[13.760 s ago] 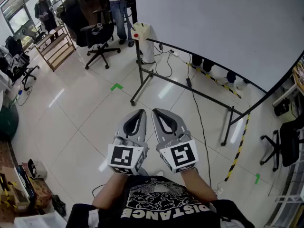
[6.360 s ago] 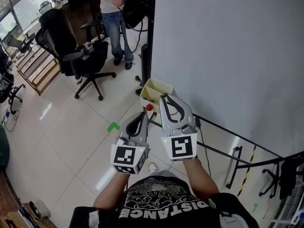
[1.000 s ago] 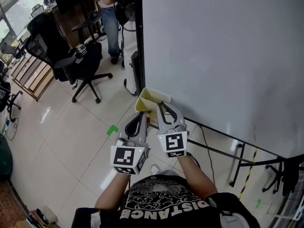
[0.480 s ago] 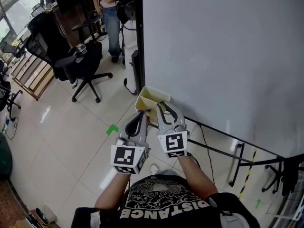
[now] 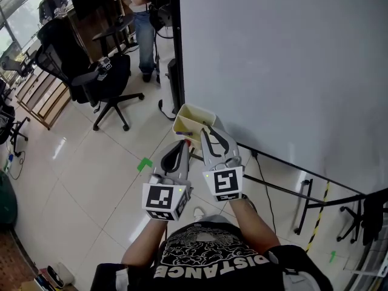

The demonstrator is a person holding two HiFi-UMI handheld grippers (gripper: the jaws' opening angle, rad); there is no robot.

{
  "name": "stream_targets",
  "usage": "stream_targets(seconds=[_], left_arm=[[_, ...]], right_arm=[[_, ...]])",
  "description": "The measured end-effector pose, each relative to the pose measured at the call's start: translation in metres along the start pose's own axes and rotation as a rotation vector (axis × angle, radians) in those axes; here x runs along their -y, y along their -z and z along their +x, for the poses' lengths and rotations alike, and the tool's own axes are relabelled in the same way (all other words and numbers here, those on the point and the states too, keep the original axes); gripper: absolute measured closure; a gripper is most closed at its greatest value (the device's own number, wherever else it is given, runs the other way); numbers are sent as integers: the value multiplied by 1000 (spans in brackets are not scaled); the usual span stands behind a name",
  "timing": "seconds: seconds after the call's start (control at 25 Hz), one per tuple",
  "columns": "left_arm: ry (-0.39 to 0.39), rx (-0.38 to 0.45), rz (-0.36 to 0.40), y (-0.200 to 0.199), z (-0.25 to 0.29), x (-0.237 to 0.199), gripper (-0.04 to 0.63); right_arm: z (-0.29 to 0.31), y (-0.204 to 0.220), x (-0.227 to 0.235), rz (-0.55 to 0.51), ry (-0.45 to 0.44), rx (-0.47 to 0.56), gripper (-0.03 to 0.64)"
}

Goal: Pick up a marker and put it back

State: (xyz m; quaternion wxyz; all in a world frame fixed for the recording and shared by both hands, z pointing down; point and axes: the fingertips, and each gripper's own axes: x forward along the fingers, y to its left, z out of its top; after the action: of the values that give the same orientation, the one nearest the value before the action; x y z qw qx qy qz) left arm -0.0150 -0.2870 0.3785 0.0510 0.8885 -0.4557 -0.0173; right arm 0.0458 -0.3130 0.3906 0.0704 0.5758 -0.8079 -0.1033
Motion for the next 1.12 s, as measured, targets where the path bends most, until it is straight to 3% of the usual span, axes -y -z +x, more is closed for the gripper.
stream_targets(seconds=[1.12], left_arm=[[16,58,7,-14,-91,53,589]], right_arm=[[-119,-64,-57,57,2,87,617]])
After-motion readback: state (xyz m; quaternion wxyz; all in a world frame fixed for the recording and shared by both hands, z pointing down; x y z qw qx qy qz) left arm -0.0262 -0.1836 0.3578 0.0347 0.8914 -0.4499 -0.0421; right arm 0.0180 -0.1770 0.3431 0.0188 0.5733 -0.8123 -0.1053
